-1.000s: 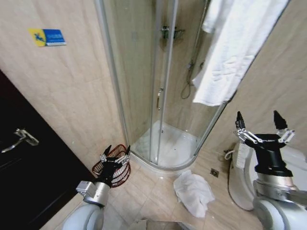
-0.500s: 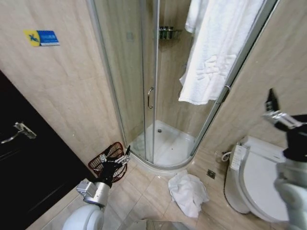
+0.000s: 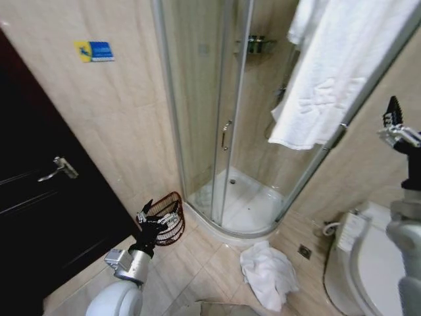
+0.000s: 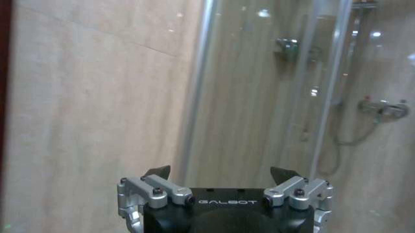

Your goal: Discard the used towel into the hamper.

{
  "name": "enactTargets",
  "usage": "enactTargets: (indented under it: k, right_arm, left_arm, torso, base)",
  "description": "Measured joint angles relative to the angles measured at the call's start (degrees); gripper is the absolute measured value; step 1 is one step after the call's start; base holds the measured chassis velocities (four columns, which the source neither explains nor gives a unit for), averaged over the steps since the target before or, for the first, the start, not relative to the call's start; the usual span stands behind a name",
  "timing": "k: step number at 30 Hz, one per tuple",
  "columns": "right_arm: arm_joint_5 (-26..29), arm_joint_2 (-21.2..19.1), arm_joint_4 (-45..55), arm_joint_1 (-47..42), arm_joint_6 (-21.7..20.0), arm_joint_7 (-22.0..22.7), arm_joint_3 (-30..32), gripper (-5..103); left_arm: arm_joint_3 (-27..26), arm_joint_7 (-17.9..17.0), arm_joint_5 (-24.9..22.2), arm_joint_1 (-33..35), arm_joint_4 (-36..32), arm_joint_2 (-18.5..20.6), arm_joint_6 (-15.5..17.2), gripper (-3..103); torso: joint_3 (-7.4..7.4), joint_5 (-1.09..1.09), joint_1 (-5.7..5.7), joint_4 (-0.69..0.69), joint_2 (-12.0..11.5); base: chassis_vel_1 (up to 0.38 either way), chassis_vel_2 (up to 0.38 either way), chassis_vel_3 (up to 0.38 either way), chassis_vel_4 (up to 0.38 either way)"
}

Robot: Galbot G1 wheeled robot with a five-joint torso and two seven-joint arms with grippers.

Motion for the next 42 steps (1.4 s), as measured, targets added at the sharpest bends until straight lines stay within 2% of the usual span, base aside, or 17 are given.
enactTargets:
  k: [4, 6, 8, 9, 11, 13, 18, 20, 25, 31, 33, 35, 36, 39, 40, 42]
  right_arm:
    - [0.27, -5.75, -5.97, 8.19, -3.11, 2.15, -2.73, 100]
    - [0.42, -6.75, -7.02, 9.80, -3.44, 2.32, -3.55, 100]
    - [0.65, -9.69, -11.11, 17.74, -4.21, 2.51, -7.24, 100]
    - [0.65, -9.69, -11.11, 17.74, -4.21, 2.51, -7.24, 100]
    - [0.66, -11.03, -14.06, 24.40, -5.17, 2.54, -9.59, 100]
    - [0.54, -11.39, -14.79, 25.94, -5.52, 2.51, -10.02, 100]
    - [-1.02, -12.48, -17.31, 34.49, -10.44, 2.49, -13.29, 100]
    - [-0.85, -12.45, -17.16, 35.18, -10.82, 2.50, -13.83, 100]
    - [6.43, -12.99, -13.77, 36.52, -12.90, 2.49, -17.82, 100]
    - [4.45, -13.45, -15.55, 39.76, -13.09, 2.16, -23.69, 100]
    - [-0.13, -13.41, -17.80, 41.63, -12.43, 2.24, -24.98, 100]
    - [-7.77, -13.35, -19.54, 42.38, -11.40, 2.07, -24.17, 100]
    - [-7.77, -13.35, -19.54, 42.38, -11.40, 2.07, -24.17, 100]
    - [-21.04, -14.00, -19.96, 41.33, -9.73, 0.63, -19.18, 100]
    - [-21.04, -14.00, -19.96, 41.33, -9.73, 0.63, -19.18, 100]
    - [-25.68, -15.18, -19.60, 39.26, -9.54, -0.26, -14.53, 100]
  left_arm:
    - [-0.01, 0.00, 0.00, 0.00, 0.00, 0.02, 0.00, 100]
    - [-0.02, -0.01, 0.00, 0.00, 0.00, -0.01, 0.00, 100]
    - [0.00, 0.00, 0.00, 0.01, 0.00, 0.00, 0.00, 100]
    - [0.00, 0.00, 0.00, 0.01, 0.00, 0.00, 0.00, 100]
    - [-0.01, 0.00, 0.00, 0.00, 0.00, 0.00, 0.00, 100]
    - [0.00, 0.00, 0.00, 0.00, 0.00, 0.00, 0.00, 100]
    - [0.00, 0.00, 0.00, 0.00, 0.00, 0.00, 0.00, 100]
    - [0.00, 0.00, 0.00, 0.00, 0.01, -0.01, 0.00, 100]
    - [0.00, 0.00, 0.00, 0.00, 0.01, 0.00, 0.00, 100]
    - [0.00, 0.00, 0.00, 0.00, 0.01, 0.00, 0.00, 100]
    - [0.00, 0.00, 0.00, 0.00, 0.01, 0.00, 0.00, 100]
    - [0.00, 0.00, 0.00, 0.00, 0.01, 0.00, 0.00, 100]
    - [0.00, 0.00, 0.00, 0.00, 0.01, 0.00, 0.00, 100]
    - [0.00, 0.00, 0.00, 0.00, 0.01, 0.00, 0.00, 100]
    - [0.00, 0.00, 0.00, 0.00, 0.01, 0.00, 0.00, 100]
    - [-0.01, 0.00, 0.00, 0.00, 0.00, 0.01, 0.00, 100]
  torso:
    - [-0.07, 0.00, -0.06, 0.02, -0.16]
    - [-0.08, -0.01, -0.07, 0.03, -0.20]
    - [-0.12, 0.00, -0.10, 0.03, -0.27]
    - [-0.12, 0.00, -0.10, 0.03, -0.27]
    - [-0.14, 0.00, -0.11, 0.01, -0.30]
    - [-0.14, -0.01, -0.11, 0.00, -0.30]
    - [-0.16, 0.02, -0.13, -0.02, -0.30]
    - [-0.16, 0.01, -0.13, -0.01, -0.30]
    - [-0.16, -0.02, -0.13, 0.00, -0.30]
    - [-0.16, 0.00, -0.13, 0.01, -0.30]
    - [-0.15, 0.00, -0.13, 0.03, -0.30]
    - [-0.15, 0.01, -0.12, 0.02, -0.30]
    - [-0.15, 0.01, -0.12, 0.02, -0.30]
    - [-0.15, 0.01, -0.12, 0.01, -0.30]
    - [-0.15, 0.01, -0.12, 0.01, -0.30]
    - [-0.15, 0.02, -0.13, -0.03, -0.28]
  base:
    - [0.133, 0.118, 0.098, 0.110]
    - [0.097, 0.090, 0.107, 0.098]
    - [0.074, 0.070, 0.073, 0.081]
    - [0.050, 0.070, 0.068, 0.064]
    - [-0.001, 0.017, 0.034, 0.006]
    - [0.000, 0.000, 0.000, 0.000]
    - [0.000, 0.000, 0.000, 0.000]
    - [0.000, 0.000, 0.000, 0.000]
    - [0.000, 0.000, 0.000, 0.000]
    - [0.000, 0.000, 0.000, 0.000]
    - [0.000, 0.000, 0.000, 0.000]
    - [0.000, 0.000, 0.000, 0.000]
    - [0.000, 0.000, 0.000, 0.000]
    - [0.000, 0.000, 0.000, 0.000]
    - [0.000, 0.000, 0.000, 0.000]
    - [0.000, 0.000, 0.000, 0.000]
